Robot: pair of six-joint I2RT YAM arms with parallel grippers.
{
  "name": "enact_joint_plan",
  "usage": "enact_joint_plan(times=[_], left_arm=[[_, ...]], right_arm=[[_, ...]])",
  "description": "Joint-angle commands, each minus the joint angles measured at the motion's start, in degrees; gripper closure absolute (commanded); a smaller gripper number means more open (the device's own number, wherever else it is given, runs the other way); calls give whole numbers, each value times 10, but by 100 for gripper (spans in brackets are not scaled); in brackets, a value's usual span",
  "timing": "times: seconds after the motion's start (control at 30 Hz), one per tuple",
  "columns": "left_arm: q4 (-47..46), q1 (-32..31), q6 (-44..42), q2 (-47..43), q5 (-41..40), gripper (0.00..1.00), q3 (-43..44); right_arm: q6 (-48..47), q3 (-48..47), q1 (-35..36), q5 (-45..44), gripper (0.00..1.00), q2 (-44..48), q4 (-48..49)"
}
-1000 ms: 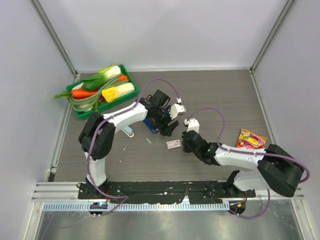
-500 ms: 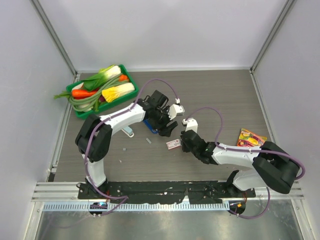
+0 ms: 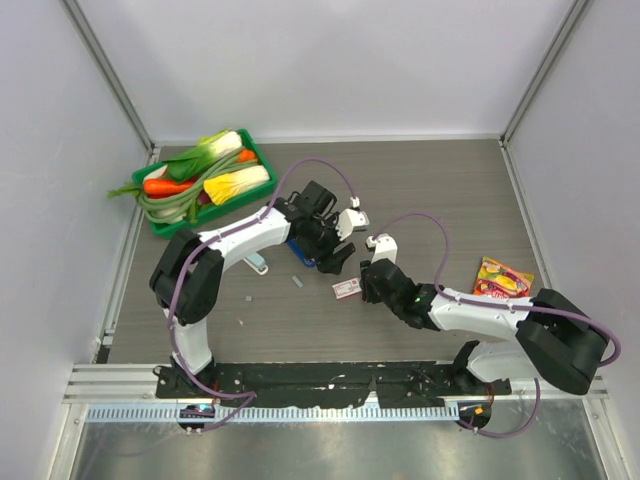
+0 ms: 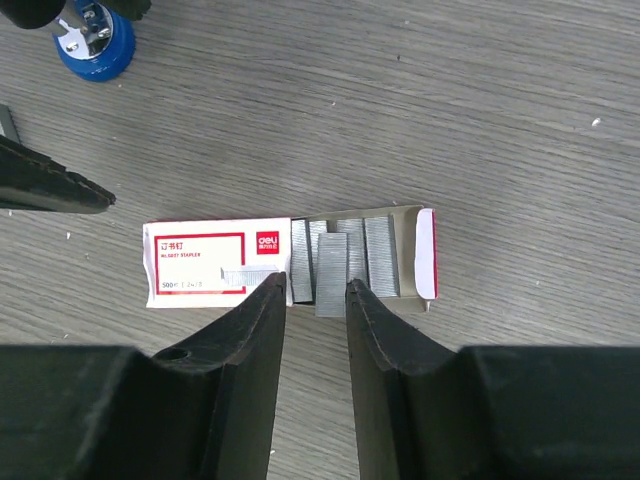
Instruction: Unload the staples from the stapler
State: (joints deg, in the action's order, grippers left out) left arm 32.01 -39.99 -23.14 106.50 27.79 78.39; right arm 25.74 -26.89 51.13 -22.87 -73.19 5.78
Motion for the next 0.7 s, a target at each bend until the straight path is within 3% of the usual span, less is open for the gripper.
enact_joint_plan(times=[0.0, 0.23, 0.5, 0.67], left_arm=[[-12, 3, 1, -23, 18, 28, 3], [-15, 3, 3, -21, 17, 28, 2], [-20, 3, 12, -2, 21, 29, 18], [-41, 1, 31, 14, 9, 29, 35]], right_arm=[[-6, -15, -2, 5, 63, 17, 5], [-3, -14, -2, -2, 65, 38, -13], [19, 13, -2, -11, 98, 88, -53], [34, 24, -2, -1, 99, 87, -54]])
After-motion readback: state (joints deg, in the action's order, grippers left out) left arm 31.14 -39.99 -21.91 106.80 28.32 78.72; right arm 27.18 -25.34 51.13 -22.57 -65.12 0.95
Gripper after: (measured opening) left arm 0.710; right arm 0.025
